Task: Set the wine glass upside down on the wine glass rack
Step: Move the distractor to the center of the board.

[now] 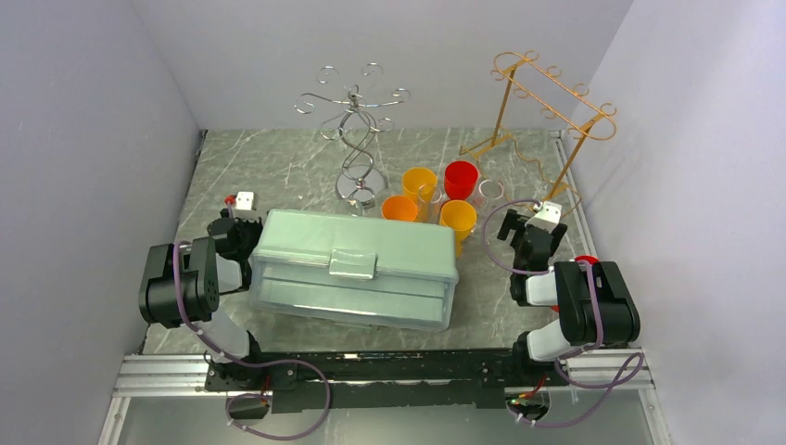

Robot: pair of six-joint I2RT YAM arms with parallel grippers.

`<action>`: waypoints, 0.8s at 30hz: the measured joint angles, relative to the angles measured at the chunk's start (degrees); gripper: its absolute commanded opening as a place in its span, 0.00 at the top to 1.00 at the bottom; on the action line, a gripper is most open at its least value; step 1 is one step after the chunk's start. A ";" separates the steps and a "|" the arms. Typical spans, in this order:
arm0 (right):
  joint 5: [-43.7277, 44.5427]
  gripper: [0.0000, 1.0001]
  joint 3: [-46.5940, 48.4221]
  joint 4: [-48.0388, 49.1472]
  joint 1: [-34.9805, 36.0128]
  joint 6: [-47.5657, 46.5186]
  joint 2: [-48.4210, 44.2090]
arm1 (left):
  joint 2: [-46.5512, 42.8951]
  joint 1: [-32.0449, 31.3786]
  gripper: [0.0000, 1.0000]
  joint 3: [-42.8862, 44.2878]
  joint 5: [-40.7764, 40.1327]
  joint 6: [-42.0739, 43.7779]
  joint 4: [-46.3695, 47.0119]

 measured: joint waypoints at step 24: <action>-0.37 0.00 4.15 -12.35 1.79 0.76 -15.78 | -14.69 1.44 0.01 7.39 3.21 0.55 -20.35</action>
